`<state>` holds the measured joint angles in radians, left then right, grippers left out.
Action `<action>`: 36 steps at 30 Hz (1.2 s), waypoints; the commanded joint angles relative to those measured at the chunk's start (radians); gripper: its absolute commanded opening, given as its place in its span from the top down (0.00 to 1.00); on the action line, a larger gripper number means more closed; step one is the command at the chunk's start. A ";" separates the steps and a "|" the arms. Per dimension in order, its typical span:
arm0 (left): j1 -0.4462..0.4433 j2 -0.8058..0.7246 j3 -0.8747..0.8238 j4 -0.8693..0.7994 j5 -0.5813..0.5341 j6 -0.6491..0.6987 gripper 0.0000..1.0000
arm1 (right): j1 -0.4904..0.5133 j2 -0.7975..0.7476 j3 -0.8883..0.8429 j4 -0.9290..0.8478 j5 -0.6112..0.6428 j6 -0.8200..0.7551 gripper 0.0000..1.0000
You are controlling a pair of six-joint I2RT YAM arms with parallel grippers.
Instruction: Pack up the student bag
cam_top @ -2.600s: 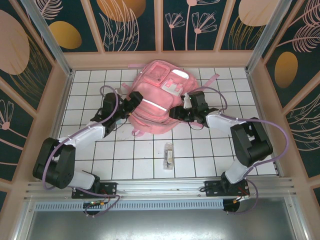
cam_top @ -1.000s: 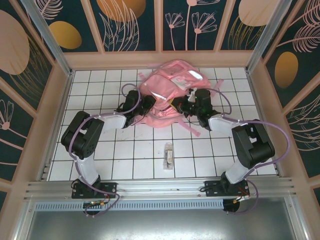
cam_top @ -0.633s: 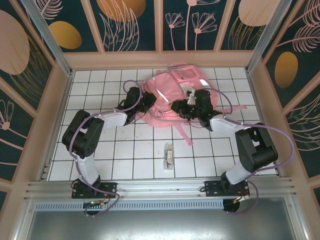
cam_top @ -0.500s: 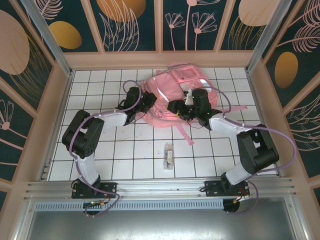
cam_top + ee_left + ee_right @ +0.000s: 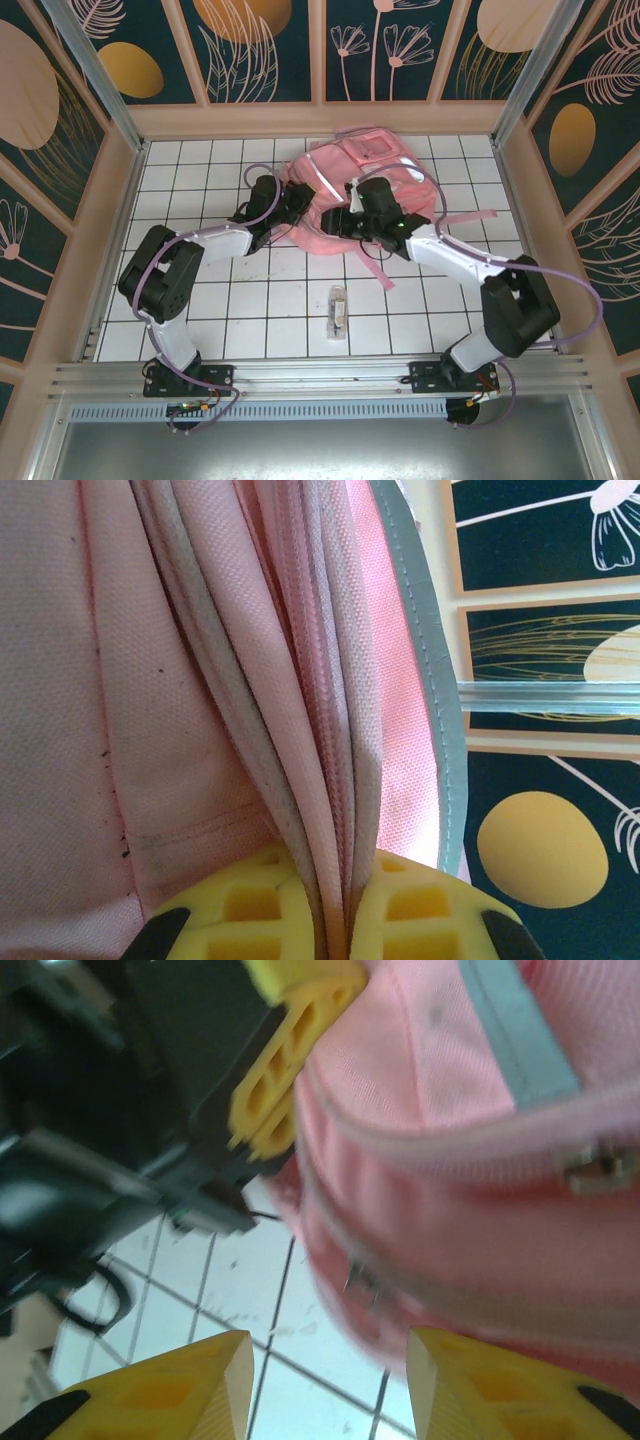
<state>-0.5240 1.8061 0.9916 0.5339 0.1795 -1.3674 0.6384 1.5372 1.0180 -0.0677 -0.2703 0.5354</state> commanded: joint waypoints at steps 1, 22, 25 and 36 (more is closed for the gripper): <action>0.000 -0.086 -0.010 0.158 -0.004 -0.039 1.00 | 0.023 0.071 0.051 -0.026 0.136 -0.077 0.56; 0.027 -0.132 -0.009 0.063 -0.048 0.057 1.00 | -0.022 0.038 0.027 -0.151 0.037 -0.217 1.00; 0.047 -0.148 -0.014 0.041 -0.052 0.079 1.00 | -0.137 0.010 -0.046 -0.214 -0.065 -0.235 1.00; 0.059 -0.200 -0.014 -0.023 -0.021 0.144 1.00 | -0.457 -0.060 -0.028 -0.282 0.107 -0.345 1.00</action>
<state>-0.5053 1.6924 0.9573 0.4274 0.1997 -1.2659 0.2611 1.5116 0.9516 -0.2398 -0.3691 0.2344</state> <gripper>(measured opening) 0.085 0.053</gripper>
